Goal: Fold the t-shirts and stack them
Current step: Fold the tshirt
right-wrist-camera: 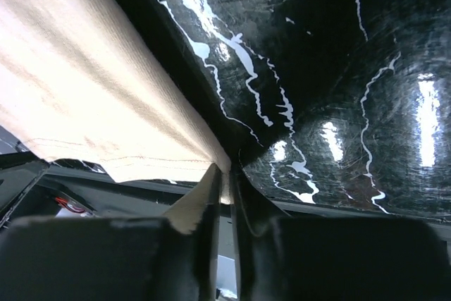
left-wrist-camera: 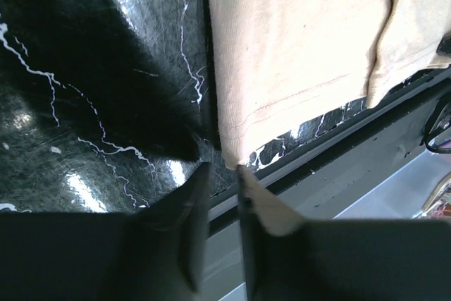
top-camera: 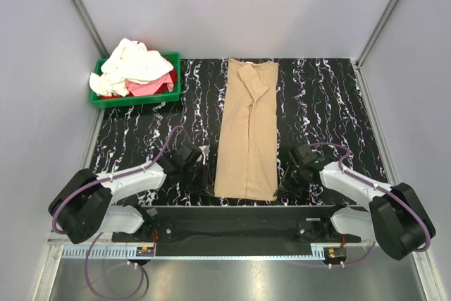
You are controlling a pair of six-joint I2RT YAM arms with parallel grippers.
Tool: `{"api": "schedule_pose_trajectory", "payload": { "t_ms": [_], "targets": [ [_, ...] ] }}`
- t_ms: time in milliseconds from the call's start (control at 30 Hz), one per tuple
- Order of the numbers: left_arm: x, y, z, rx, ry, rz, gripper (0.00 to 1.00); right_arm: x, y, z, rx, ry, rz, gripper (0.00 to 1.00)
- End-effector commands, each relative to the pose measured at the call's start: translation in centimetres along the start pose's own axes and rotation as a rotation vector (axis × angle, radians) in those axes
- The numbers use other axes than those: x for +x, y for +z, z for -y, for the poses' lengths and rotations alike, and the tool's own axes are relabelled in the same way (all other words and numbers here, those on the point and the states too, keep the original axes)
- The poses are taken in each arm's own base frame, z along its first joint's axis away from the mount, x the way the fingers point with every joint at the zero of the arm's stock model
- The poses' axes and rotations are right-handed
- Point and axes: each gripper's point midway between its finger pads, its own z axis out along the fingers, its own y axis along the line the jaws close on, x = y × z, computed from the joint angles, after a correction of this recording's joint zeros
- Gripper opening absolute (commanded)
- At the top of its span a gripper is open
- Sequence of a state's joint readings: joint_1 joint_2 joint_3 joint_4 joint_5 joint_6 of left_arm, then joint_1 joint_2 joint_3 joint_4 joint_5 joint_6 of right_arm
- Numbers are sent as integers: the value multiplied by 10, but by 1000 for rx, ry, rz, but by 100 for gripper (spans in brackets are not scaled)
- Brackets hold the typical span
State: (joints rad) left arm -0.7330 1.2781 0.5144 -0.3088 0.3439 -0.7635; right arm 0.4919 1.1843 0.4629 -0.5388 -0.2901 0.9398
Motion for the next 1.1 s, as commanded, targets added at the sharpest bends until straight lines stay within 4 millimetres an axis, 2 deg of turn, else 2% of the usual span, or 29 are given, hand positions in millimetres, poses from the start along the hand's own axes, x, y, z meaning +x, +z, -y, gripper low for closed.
{"api": "schedule_pose_trajectory", "payload": {
  "t_ms": [0,67,167,200,233,300,400,500,667,833,1033,1067],
  "targets": [
    [-3,-2,9,45,5,10,19,2,-3,-3,-24,-14,10,14],
    [-3,-2,11,49,6,10,12,2,-6,-6,-42,-17,20,11],
    [-5,-2,12,49,-2,12,10,1,-8,-8,-54,-18,28,6],
    [-5,-2,13,51,-7,12,12,1,-9,-8,-56,-19,31,3],
    [-6,-3,12,46,-17,16,20,1,-9,-9,-57,-21,32,0],
    [-7,-3,12,42,-26,23,39,1,-9,-9,-58,-25,31,0],
    [-8,-2,10,29,-44,33,49,0,-9,-10,-63,-36,30,0],
    [-9,1,8,22,-47,30,50,1,-10,-11,-66,-40,31,0],
    [-7,9,8,31,-59,14,47,2,-10,-11,-73,-44,27,0],
    [-5,13,6,23,-64,-2,40,5,-11,-12,-83,-36,15,15],
    [-3,15,3,18,-66,-5,23,9,-7,-5,-64,-28,-7,21],
    [-3,15,3,20,-65,-6,17,10,-7,-5,-64,-29,-11,22]
  ]
}}
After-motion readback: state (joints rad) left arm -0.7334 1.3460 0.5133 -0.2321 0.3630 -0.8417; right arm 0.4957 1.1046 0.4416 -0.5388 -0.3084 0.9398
